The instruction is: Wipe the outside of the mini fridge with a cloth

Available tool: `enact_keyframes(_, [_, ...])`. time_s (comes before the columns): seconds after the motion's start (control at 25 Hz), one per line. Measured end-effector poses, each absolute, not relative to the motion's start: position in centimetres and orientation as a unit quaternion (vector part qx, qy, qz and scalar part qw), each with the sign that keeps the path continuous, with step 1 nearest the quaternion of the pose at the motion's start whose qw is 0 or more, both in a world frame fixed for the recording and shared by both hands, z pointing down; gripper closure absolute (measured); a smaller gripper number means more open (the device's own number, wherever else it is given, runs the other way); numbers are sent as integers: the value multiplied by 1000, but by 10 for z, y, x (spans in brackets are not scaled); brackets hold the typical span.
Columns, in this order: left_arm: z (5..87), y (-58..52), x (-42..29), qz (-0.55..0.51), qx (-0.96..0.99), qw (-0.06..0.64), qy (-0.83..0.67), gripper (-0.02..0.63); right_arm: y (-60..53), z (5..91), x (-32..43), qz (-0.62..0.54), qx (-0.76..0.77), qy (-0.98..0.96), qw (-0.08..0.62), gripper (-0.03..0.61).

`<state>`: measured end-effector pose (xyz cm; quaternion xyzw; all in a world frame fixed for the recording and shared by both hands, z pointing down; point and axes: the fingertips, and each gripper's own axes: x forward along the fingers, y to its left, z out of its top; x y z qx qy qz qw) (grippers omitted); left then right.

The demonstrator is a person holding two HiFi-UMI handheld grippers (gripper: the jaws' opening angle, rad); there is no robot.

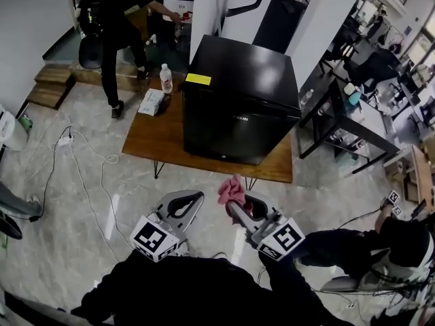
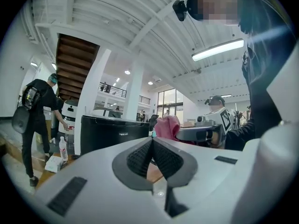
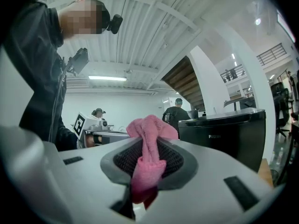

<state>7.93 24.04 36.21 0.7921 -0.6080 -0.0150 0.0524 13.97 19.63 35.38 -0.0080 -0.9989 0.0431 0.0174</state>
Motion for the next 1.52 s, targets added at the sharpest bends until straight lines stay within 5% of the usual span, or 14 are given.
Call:
enact_keyframes(0.64, [276,201,-45,-2,790,-9,-613,607,127,258,29,-88,-24,-993,79,488])
enact_keyframes(1.52, [188,-86,-158,38,736,-64,-673,607,-149,209,-120,-196,-113,-963,146,488])
